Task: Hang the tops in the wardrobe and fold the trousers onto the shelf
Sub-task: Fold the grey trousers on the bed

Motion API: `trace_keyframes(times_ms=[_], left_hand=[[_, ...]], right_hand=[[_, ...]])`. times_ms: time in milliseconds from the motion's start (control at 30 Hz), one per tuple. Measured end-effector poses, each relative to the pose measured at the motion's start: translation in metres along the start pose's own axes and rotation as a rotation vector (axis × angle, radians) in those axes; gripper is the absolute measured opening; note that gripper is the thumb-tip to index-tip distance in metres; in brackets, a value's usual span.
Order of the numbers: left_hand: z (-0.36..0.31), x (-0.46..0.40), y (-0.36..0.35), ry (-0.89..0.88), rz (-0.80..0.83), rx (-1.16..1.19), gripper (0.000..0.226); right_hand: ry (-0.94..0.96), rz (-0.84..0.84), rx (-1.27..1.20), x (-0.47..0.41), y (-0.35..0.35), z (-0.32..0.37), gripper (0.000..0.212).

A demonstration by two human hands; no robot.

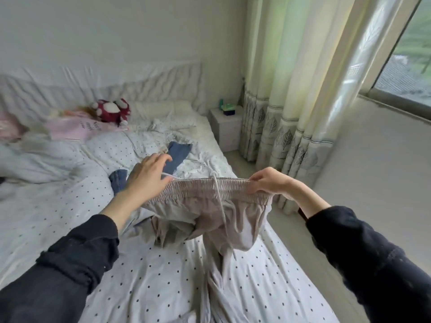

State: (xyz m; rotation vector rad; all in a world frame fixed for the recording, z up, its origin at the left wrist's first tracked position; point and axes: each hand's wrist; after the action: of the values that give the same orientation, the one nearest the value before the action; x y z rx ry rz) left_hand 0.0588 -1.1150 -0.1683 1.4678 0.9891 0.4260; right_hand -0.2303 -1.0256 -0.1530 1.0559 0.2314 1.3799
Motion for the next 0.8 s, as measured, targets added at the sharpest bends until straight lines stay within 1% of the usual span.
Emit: trace_keyframes(times_ms=[67, 100, 200, 233, 267, 333, 367, 400, 433, 467, 533, 600, 667, 700, 733, 767, 800], left_hand=[[-0.029, 0.021, -0.017, 0.07, -0.051, 0.137, 0.027], [-0.045, 0.03, -0.025, 0.121, -0.044, 0.251, 0.026], [-0.085, 0.051, -0.052, 0.318, 0.161, 0.563, 0.04], [-0.092, 0.055, -0.063, 0.381, 0.179, 0.673, 0.045], [-0.097, 0.058, -0.07, 0.457, 0.156, 0.806, 0.048], [-0.098, 0.06, -0.083, 0.595, 0.061, 1.052, 0.052], [-0.098, 0.061, -0.087, 0.643, 0.047, 1.102, 0.05], [-0.096, 0.061, -0.084, 0.656, 0.068, 1.084, 0.042], [-0.092, 0.06, -0.08, 0.625, 0.13, 1.021, 0.03], [-0.088, 0.059, -0.073, 0.556, 0.203, 0.944, 0.019], [-0.074, 0.054, -0.054, 0.391, 0.247, 0.717, 0.008], [-0.058, 0.048, -0.037, 0.289, 0.167, 0.366, 0.006], [-0.047, 0.042, -0.03, 0.183, 0.053, 0.003, 0.012], [-0.044, 0.041, -0.033, 0.127, 0.019, -0.13, 0.017], [-0.043, 0.04, -0.035, 0.079, -0.005, -0.19, 0.021], [-0.045, 0.041, -0.038, 0.064, -0.009, -0.157, 0.021], [-0.049, 0.043, -0.04, 0.088, 0.005, -0.042, 0.017]], right_hand=[[0.025, -0.012, 0.039, 0.01, -0.01, 0.0, 0.02], [0.042, -0.021, 0.082, 0.014, -0.015, 0.002, 0.019], [0.078, -0.042, 0.165, 0.023, -0.029, 0.003, 0.02], [0.09, -0.043, 0.169, 0.026, -0.032, 0.002, 0.022], [0.104, -0.04, 0.169, 0.029, -0.036, 0.001, 0.024], [0.134, -0.031, 0.164, 0.034, -0.04, -0.001, 0.025], [0.149, -0.029, 0.173, 0.036, -0.042, -0.003, 0.024], [0.162, -0.036, 0.19, 0.038, -0.043, -0.005, 0.024], [0.17, -0.045, 0.216, 0.039, -0.043, -0.008, 0.024], [0.173, -0.052, 0.25, 0.04, -0.043, -0.011, 0.024], [0.167, -0.057, 0.314, 0.041, -0.039, -0.02, 0.023], [0.164, -0.023, 0.347, 0.042, -0.037, -0.026, 0.023], [0.17, 0.035, 0.337, 0.043, -0.037, -0.029, 0.023], [0.176, 0.061, 0.328, 0.044, -0.038, -0.029, 0.023], [0.182, 0.083, 0.322, 0.044, -0.038, -0.028, 0.023], [0.184, 0.1, 0.313, 0.045, -0.037, -0.028, 0.023], [0.183, 0.11, 0.299, 0.045, -0.035, -0.027, 0.023]])
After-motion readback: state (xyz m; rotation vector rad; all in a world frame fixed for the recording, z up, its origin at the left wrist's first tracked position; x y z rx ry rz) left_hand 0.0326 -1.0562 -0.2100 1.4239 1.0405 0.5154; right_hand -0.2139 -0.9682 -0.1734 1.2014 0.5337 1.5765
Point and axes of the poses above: each hand's wrist, its own x-axis away from the middle knuckle, its own y-axis out of the back of the hand, z = x × y, and after that the axes turned 12 degrees about -y, right-handed
